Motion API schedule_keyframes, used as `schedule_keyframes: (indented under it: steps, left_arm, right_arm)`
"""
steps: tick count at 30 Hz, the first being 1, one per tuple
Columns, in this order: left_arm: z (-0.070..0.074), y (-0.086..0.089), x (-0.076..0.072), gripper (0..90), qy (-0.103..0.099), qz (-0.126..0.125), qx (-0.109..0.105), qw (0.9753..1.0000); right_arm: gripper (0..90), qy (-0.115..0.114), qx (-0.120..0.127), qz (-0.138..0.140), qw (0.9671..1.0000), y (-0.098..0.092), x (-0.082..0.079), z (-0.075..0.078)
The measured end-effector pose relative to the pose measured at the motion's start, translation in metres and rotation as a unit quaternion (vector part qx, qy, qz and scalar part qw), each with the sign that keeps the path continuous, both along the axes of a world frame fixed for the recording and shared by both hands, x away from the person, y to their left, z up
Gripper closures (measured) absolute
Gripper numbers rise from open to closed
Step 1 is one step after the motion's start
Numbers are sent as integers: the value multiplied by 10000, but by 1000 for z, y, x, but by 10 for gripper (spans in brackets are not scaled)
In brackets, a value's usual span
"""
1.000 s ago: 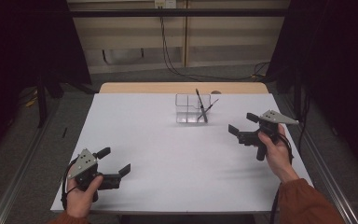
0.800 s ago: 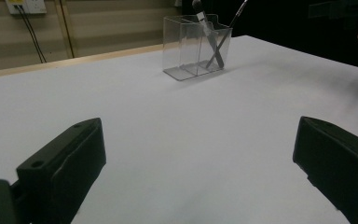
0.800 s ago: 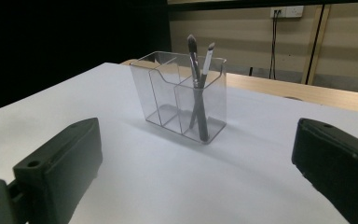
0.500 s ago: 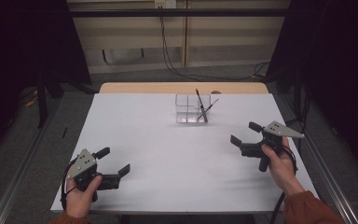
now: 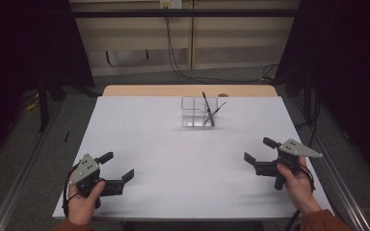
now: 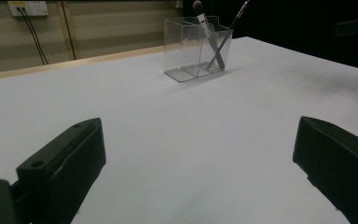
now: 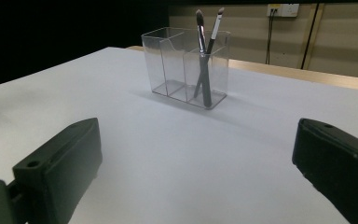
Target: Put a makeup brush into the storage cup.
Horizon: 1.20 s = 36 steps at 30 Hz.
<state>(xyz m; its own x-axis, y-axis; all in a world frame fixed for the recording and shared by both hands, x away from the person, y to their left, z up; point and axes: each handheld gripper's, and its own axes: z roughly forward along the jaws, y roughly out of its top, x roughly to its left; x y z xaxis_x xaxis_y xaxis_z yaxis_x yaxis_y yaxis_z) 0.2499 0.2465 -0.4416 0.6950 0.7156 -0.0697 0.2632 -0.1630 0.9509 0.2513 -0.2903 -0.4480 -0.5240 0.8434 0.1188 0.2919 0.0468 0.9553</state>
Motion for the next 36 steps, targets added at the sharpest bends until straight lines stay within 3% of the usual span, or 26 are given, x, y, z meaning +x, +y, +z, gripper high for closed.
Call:
schedule_keyframes:
  steps: [19, 24, 36]
  left_arm:
    - [0, 1, -1, 24, 14, -2, -40, 10000]
    - [0, 3, -2, 24, 8, 28, -56, 10000]
    - [2, 5, -4, 25, -76, 75, -37, 9999]
  right_arm:
    - [5, 46, -28, -155, 9999, -15, -31, -9]
    - [5, 33, -160, -148, 9998, -15, -34, -10]
    - [0, 58, -143, -178, 9997, -18, -41, -11]
